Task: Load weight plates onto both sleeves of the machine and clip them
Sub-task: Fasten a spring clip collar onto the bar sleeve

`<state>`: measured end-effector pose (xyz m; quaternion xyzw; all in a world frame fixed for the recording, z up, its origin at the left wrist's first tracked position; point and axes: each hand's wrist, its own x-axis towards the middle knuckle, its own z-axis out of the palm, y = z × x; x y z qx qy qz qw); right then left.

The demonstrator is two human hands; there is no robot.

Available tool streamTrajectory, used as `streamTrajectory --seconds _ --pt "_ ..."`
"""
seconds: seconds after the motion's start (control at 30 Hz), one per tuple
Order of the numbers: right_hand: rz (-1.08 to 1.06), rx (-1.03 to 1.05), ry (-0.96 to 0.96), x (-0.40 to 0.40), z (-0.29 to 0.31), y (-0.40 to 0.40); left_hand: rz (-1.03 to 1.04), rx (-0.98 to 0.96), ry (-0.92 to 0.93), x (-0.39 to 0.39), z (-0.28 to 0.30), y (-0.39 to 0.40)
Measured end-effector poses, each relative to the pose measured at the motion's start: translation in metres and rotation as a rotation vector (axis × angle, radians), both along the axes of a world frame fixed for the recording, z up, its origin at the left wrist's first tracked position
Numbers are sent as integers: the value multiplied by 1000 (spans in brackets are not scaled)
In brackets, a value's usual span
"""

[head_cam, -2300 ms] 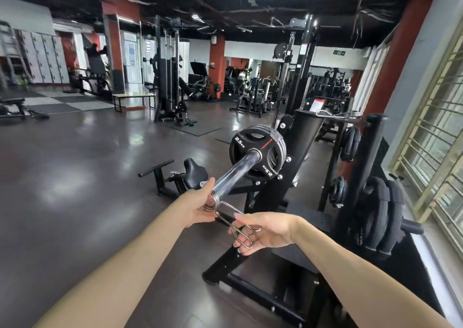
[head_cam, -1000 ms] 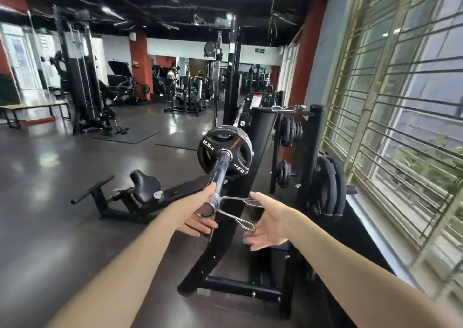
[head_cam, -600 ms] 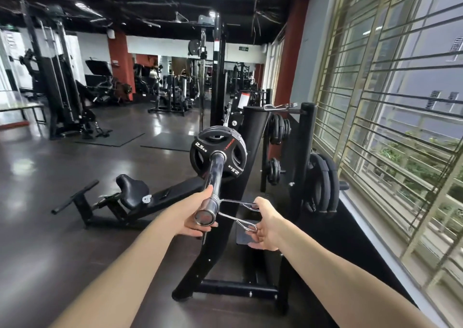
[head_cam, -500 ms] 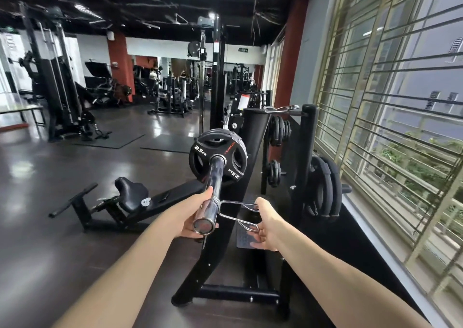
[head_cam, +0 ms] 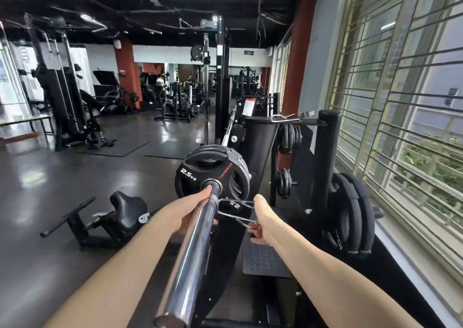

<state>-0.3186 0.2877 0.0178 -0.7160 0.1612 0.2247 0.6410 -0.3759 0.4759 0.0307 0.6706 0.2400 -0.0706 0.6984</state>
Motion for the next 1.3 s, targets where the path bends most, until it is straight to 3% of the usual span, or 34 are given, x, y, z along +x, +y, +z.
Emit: streamTrajectory --seconds 0.33,0.4,0.7,1.3 --pt "-14 12 -15 61 -4 17 40 43 -8 66 -5 20" --pt "-15 5 -4 61 -6 18 30 73 18 64 -4 19" --pt "-27 -16 0 57 -5 22 66 -112 2 52 -1 10" --pt "-79 20 132 59 -10 24 75 9 -40 62 -7 0"
